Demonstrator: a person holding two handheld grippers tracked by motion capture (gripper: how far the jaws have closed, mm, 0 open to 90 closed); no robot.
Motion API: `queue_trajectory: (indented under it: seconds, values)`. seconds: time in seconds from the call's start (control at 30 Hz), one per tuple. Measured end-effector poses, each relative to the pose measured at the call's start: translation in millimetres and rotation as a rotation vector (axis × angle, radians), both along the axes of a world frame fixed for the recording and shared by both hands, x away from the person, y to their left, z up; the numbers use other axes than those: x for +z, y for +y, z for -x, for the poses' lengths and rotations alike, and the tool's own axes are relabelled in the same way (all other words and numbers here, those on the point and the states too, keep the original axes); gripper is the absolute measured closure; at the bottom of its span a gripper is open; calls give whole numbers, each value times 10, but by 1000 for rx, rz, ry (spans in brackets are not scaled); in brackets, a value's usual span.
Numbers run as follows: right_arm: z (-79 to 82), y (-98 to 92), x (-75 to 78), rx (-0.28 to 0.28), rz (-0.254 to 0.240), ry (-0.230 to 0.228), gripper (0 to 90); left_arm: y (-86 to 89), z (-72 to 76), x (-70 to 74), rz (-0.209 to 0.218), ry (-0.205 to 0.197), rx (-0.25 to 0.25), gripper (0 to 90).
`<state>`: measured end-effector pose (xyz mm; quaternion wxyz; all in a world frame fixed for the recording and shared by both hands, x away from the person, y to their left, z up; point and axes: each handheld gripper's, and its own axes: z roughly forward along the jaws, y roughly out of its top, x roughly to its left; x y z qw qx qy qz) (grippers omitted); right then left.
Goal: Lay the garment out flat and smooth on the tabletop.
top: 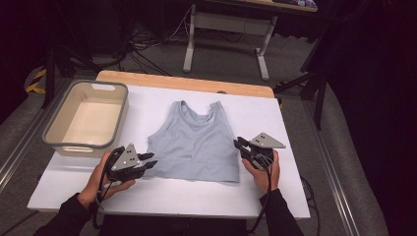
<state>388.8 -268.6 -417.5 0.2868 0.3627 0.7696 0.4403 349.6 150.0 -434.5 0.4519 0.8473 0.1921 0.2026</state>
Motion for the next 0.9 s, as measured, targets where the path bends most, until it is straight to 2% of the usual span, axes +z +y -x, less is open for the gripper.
queue_trajectory:
  seconds: [0.2,0.47,0.53,0.7,0.8,0.9]
  values:
    - [59,18,50,28,-12,-29,694,32,-13,40,56,-28,17,627]
    - [144,69,86,74,-30,-72,544,38,12,43,55,-59,28,527]
    - [163,88,91,77,-22,-82,498,46,12,45,62,-65,40,456]
    - [193,118,81,84,-19,-89,430,54,24,45,71,-74,44,372]
    - [227,149,52,91,-10,-96,369,61,29,37,53,-92,39,340]
    - [269,157,20,95,-8,-107,320,79,24,29,69,-91,45,280]
